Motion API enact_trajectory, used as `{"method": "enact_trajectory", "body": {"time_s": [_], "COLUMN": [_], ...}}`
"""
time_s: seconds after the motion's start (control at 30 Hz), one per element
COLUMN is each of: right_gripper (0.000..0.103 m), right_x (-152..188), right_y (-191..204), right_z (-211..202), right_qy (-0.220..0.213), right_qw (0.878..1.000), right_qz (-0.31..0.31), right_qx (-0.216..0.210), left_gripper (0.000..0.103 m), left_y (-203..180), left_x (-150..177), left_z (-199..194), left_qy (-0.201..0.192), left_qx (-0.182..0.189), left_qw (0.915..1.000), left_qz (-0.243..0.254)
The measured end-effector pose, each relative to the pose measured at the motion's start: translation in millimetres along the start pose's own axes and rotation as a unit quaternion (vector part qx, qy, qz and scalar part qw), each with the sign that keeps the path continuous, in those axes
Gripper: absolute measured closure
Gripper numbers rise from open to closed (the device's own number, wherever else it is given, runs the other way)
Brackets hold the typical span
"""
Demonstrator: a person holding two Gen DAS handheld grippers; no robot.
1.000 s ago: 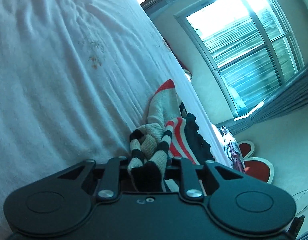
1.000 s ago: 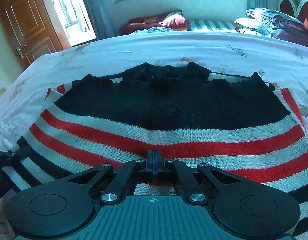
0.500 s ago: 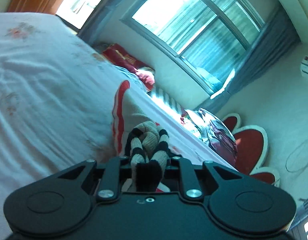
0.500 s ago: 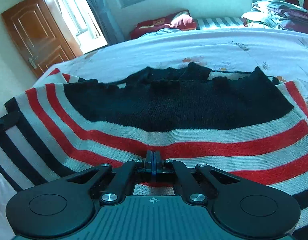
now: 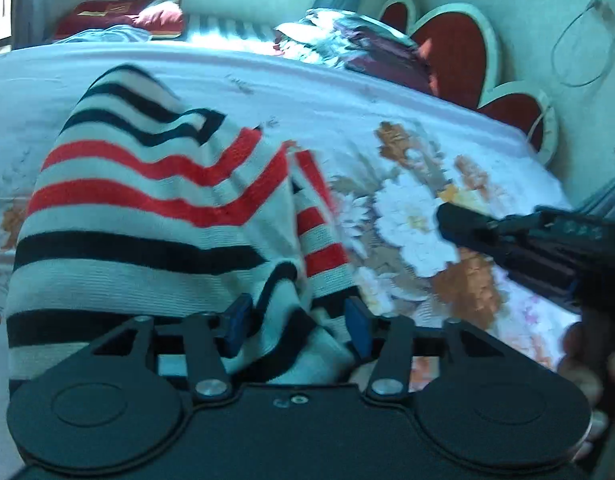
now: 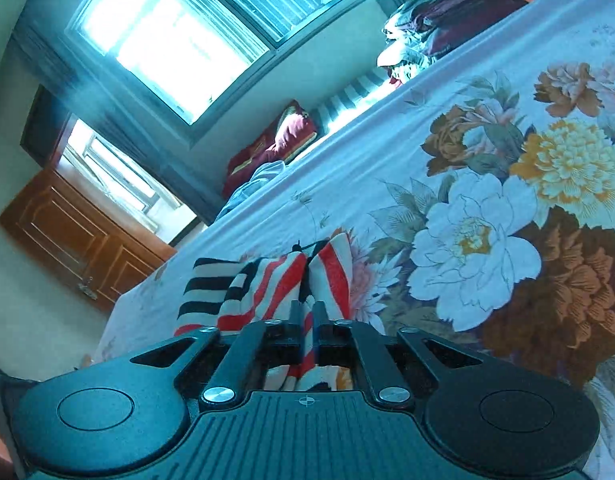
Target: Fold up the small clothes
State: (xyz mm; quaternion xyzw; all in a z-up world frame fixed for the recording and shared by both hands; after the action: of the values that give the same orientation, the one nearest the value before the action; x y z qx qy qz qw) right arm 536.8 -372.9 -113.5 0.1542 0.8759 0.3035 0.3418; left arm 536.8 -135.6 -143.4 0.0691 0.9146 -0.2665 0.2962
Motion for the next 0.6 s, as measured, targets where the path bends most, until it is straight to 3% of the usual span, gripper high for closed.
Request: {"method": "enact_trajectory", "body": {"time_s": [0.03,0.07,0.13,0.17,0.2,0.23,0.37,0.47,0.6], "right_gripper": [0.037,0.022,0.023,0.035,0.041,0.045,0.045,0.045,0.045], "right_x": [-1,-1,0,2,5,8,23,32,36], "right_y": [-3,-4,-1,2,7,13,38,43,50], "right_z": [-4,-6,-4,2,10,18,56,84,103], "right_qy": [-0.001,-0.006,0.005,0.015,0.031,0.046,0.1,0.132,0.147], "right_qw": [1.0,1.0,0.999,0.999,0.997,0.996,0.992,0.99,0.987], "right_qz": [0.002,0.004,0.001,0.0,0.0,-0.001,-0.028,-0.039,-0.051], "right_qx": [-0.003,-0.01,-0.04,-0.05,-0.064,-0.076,-0.072,-0.039,-0.027], "left_gripper": [0.051,0.05,0.051,0.058,0.074,0.08,0.081,0.08,0.08], "left_y": [-1,-1,14,30,48,67,120,133,128], "left_x": [-3,-8,-18,-27,-29,-32,-37,-29,-24], "left_z": [-15,-30,-55,-64,-69,-72,-64,-53,-50], "left_qy": [-0.019,-0.036,-0.075,-0.086,-0.087,-0.082,-0.053,-0.026,-0.02], "left_qx": [0.012,0.01,-0.019,-0.041,-0.059,-0.074,-0.082,-0.081,-0.087], "left_qw": [0.9997,0.9993,0.997,0.9954,0.9944,0.9934,0.9922,0.9936,0.9944], "left_qz": [-0.005,-0.003,0.005,0.001,-0.01,-0.031,-0.078,-0.074,-0.057]}}
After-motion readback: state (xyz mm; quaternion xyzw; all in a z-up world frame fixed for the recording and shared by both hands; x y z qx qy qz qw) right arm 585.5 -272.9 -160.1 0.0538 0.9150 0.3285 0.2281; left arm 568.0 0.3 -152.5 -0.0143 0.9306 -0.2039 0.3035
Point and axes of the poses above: each gripper's, at about its wrist camera, not at the fingertips, and z roughly the way its jaws point, y to its left, x to its underside, the point moved 3 cm from there along z, roughly the way its jaws point, and after that the axes turned 8 degrees about x, right-handed, at the moved point
